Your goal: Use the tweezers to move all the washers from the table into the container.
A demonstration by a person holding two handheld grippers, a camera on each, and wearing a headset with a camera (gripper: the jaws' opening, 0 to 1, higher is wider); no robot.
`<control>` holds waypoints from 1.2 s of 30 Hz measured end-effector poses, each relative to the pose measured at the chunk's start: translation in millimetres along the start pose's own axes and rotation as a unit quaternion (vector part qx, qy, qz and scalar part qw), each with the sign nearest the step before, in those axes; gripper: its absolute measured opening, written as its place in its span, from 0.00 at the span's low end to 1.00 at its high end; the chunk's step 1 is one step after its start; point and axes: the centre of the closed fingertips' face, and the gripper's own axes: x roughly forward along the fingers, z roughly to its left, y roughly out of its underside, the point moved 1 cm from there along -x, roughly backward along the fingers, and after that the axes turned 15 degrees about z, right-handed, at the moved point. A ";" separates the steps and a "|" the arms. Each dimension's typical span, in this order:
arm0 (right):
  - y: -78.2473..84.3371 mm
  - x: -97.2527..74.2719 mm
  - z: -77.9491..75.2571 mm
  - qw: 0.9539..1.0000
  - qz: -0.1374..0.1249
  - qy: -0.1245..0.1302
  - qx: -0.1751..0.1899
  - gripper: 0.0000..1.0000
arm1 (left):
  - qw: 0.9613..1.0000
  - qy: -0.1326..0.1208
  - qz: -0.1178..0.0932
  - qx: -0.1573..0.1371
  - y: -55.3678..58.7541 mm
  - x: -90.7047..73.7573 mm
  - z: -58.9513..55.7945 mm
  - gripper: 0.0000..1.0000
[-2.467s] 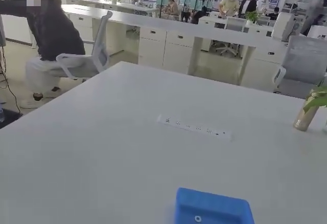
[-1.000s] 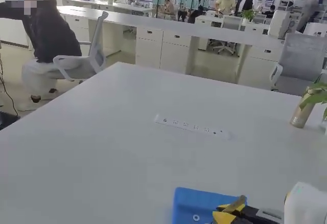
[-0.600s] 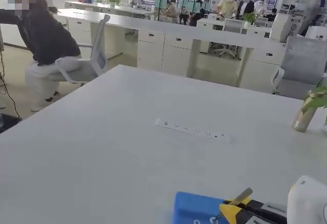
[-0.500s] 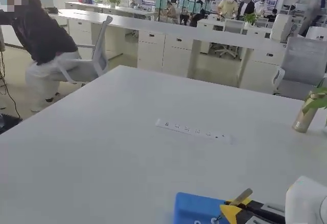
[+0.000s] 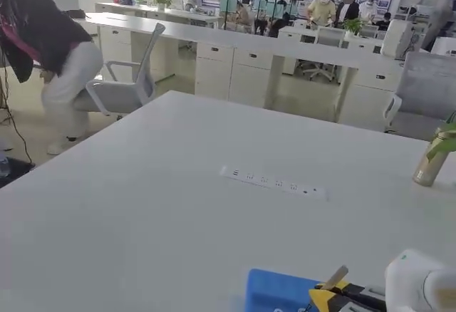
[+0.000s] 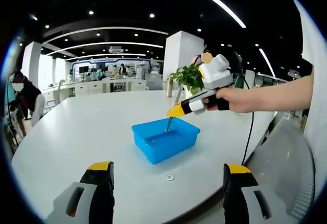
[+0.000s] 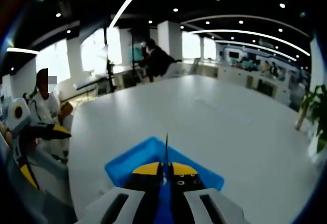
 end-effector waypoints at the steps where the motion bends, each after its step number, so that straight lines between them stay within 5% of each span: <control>1: 1.0 0.9 0.2 1.000 0.001 0.000 0.000 0.03 | 1.000 0.000 0.000 0.000 -0.1 0.0 0.0 0.90; 18: 30.0 22.6 0.8 0.999 0.038 -0.008 0.009 0.03 | 1.000 0.000 0.002 0.000 0.6 1.2 -0.2 0.90; 32: 28.0 20.5 0.0 0.999 0.031 -0.009 0.002 0.03 | 1.000 0.002 0.004 0.000 0.9 1.8 -0.3 0.90; 36: 21.4 15.1 1.4 1.000 0.010 -0.012 0.003 0.03 | 1.000 0.002 0.005 0.000 1.1 1.8 -0.5 0.90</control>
